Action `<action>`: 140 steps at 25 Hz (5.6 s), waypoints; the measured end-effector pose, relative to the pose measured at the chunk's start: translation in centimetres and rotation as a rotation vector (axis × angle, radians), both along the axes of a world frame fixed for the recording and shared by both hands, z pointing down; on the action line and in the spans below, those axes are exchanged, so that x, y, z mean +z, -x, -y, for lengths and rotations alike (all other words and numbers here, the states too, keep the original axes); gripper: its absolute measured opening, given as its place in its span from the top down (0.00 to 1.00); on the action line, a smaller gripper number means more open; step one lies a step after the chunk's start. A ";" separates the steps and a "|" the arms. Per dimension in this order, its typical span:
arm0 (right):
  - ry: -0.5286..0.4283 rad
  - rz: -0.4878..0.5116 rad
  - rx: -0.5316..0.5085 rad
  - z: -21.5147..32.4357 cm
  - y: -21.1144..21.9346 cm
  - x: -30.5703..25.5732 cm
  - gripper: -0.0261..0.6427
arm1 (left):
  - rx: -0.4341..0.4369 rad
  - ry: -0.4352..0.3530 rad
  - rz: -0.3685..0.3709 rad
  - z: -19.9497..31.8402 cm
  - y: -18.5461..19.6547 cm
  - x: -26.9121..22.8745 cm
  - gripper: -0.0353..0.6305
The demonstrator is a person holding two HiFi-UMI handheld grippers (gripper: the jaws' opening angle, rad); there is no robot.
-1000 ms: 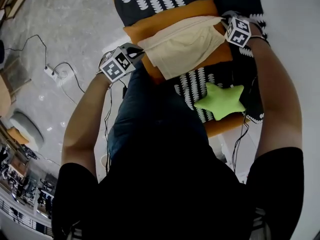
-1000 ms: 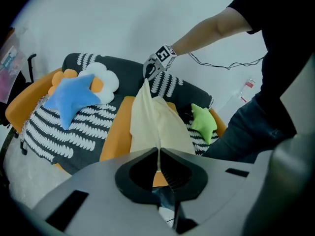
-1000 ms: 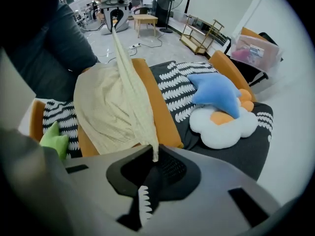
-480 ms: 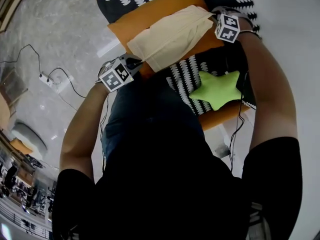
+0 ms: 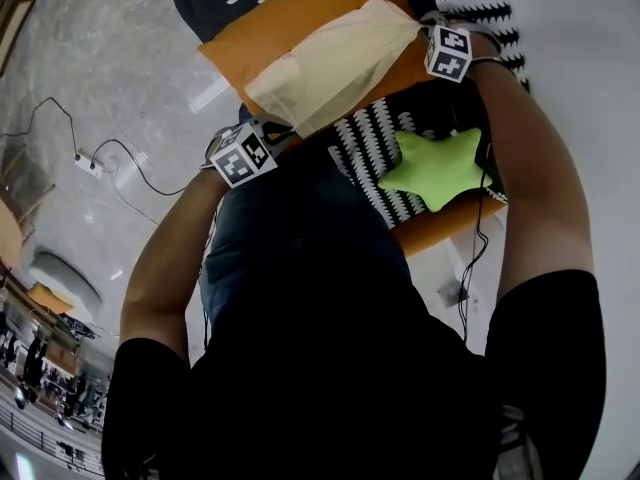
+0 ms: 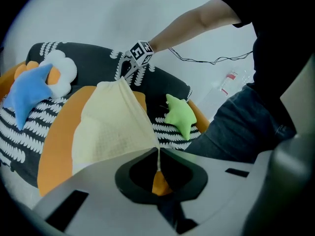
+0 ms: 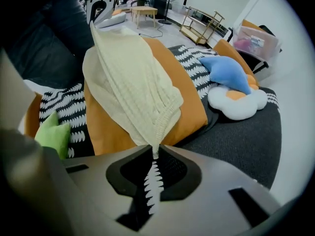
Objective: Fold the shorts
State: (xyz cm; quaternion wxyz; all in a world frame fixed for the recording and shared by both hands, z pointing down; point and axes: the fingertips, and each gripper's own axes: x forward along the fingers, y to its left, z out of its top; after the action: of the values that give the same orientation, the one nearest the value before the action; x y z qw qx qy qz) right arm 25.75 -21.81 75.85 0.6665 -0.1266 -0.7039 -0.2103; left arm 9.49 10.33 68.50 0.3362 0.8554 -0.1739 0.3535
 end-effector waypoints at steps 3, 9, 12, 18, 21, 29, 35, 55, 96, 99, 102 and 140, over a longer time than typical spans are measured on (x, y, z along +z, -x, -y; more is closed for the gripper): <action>0.000 -0.006 0.008 -0.2 -0.7 0.8 0.90 | 0.012 0.017 -0.011 -0.5 -1.4 0.6 0.90; -0.036 -0.004 0.008 -0.7 -1.0 1.5 0.90 | 0.037 0.042 -0.016 -1.8 -3.0 2.6 0.90; -0.048 -0.008 -0.002 -1.0 -1.5 2.0 0.90 | 0.043 0.055 -0.012 -2.1 -3.2 3.6 0.90; -0.072 -0.027 0.007 -1.7 -2.7 2.5 0.90 | 0.099 0.033 0.017 -2.7 -3.6 4.7 0.90; -0.095 -0.029 0.016 -1.8 -2.8 3.1 0.90 | 0.143 0.008 0.039 -3.0 -4.0 5.3 0.90; -0.128 0.010 0.134 -2.1 -2.8 3.1 0.90 | 0.139 0.037 0.053 -3.4 -5.1 6.4 0.90; -0.136 0.046 0.225 -2.4 -3.1 3.2 0.89 | 0.141 0.065 0.058 -3.5 -5.1 6.7 0.90; 0.165 0.490 1.161 -2.1 -4.8 -2.0 0.71 | 0.045 -0.018 0.045 4.9 0.4 1.0 0.69; 0.645 0.788 1.778 -1.1 -1.1 3.6 0.80 | -0.182 0.253 -0.010 31.6 -7.8 10.0 0.75; 0.699 0.801 1.809 -1.1 -0.9 3.4 0.84 | -0.192 0.265 -0.015 32.0 -7.8 10.0 0.82; 0.708 0.810 1.816 -0.9 -0.9 2.6 0.84 | -0.171 0.238 -0.017 32.3 -8.0 9.1 0.85; 0.705 0.801 1.072 -15.0 9.5 -12.9 0.85 | 0.070 -0.042 -0.109 18.7 1.5 -3.2 0.87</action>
State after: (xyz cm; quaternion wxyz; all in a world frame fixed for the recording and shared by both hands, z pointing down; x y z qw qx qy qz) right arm 16.20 -6.83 62.96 0.2909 0.1138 -0.8830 0.3503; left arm 7.95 -8.40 65.26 0.3146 0.8859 -0.1325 0.3141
